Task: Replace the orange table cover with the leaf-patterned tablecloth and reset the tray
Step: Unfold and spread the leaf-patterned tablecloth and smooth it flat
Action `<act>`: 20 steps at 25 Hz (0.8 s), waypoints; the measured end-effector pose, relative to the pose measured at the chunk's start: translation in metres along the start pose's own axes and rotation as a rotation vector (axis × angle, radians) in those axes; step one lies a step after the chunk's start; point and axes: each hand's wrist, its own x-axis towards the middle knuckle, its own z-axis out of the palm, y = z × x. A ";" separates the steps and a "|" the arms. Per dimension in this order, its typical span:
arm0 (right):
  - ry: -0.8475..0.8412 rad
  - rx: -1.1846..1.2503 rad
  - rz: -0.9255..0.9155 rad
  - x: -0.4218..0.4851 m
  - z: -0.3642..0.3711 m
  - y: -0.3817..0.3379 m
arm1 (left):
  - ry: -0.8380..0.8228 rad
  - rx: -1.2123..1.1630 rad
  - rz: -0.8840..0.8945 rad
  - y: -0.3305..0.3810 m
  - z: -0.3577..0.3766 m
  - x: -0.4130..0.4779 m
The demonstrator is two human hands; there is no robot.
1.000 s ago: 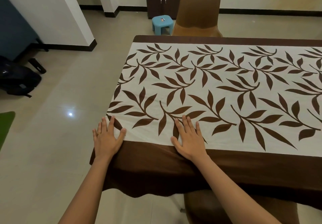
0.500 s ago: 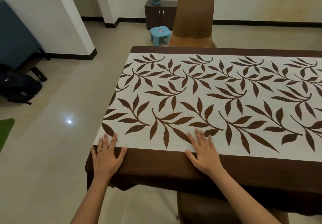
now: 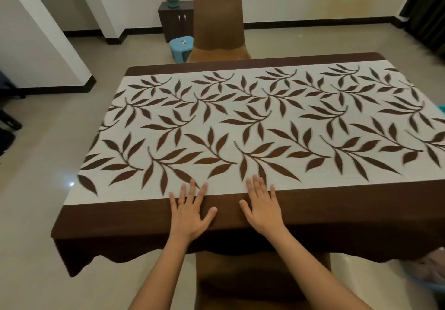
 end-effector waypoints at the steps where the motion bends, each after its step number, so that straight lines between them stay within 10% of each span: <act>1: 0.024 0.007 0.043 -0.008 -0.006 0.034 | -0.005 0.009 -0.022 0.008 0.002 -0.001; 13: 0.017 -0.006 0.180 -0.062 -0.062 0.278 | -0.025 0.003 0.209 0.285 0.047 0.030; 20: 0.019 0.027 0.281 -0.110 -0.080 0.364 | -0.004 0.056 0.242 0.333 0.064 0.025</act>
